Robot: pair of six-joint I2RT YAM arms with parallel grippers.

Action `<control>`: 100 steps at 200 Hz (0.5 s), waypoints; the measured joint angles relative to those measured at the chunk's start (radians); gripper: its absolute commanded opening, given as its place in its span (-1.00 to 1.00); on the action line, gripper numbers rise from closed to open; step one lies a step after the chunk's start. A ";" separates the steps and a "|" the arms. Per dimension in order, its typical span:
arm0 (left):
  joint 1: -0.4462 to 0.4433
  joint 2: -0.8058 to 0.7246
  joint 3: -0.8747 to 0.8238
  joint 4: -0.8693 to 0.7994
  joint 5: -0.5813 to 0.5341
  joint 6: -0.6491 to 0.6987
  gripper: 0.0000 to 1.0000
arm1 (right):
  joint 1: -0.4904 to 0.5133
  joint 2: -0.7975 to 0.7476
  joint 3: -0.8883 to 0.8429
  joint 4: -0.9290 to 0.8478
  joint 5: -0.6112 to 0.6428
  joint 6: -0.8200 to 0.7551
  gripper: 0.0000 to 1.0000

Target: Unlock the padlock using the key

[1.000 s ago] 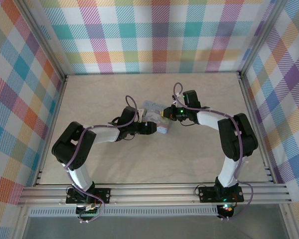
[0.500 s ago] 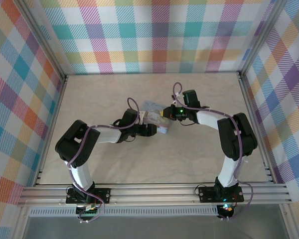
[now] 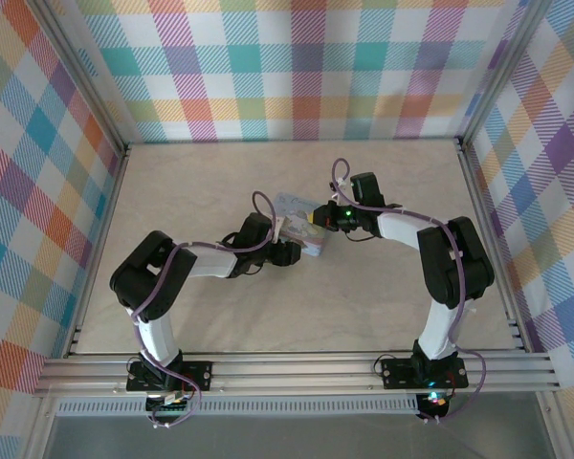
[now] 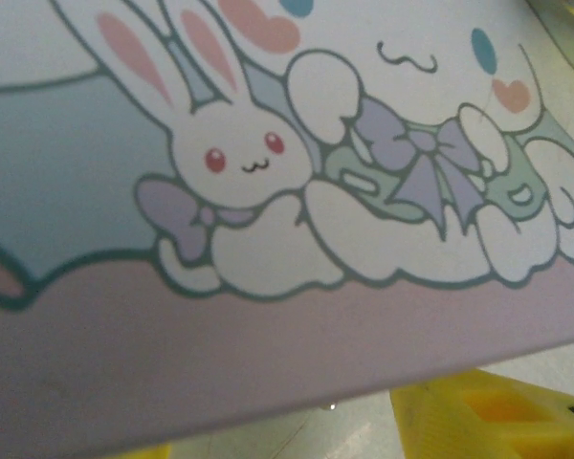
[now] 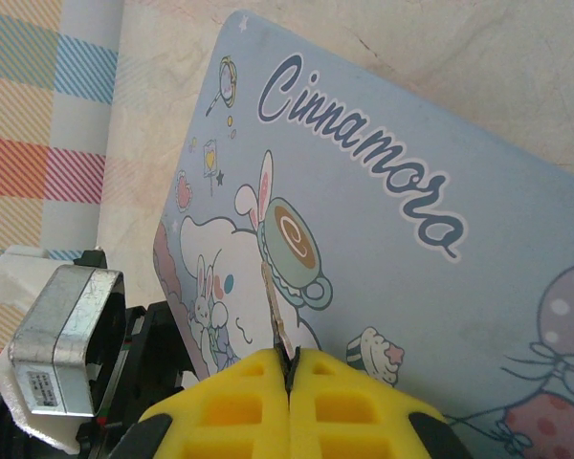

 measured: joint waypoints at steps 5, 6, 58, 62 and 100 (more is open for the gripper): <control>0.000 0.002 0.002 0.000 -0.003 0.000 0.14 | 0.000 0.000 0.000 0.000 0.000 0.000 -0.96; 0.000 0.002 0.002 0.000 -0.003 0.000 0.13 | 0.000 0.000 0.000 0.000 0.000 0.000 -0.96; -0.017 0.010 0.019 -0.023 -0.054 0.004 0.00 | 0.000 0.002 0.001 0.002 0.000 0.000 -0.96; -0.019 0.010 0.021 -0.024 -0.059 0.004 0.00 | 0.000 0.002 0.001 0.002 0.000 0.000 -0.96; -0.032 0.013 0.028 -0.039 -0.101 0.005 -0.06 | 0.000 0.002 0.001 0.003 0.000 0.000 -0.96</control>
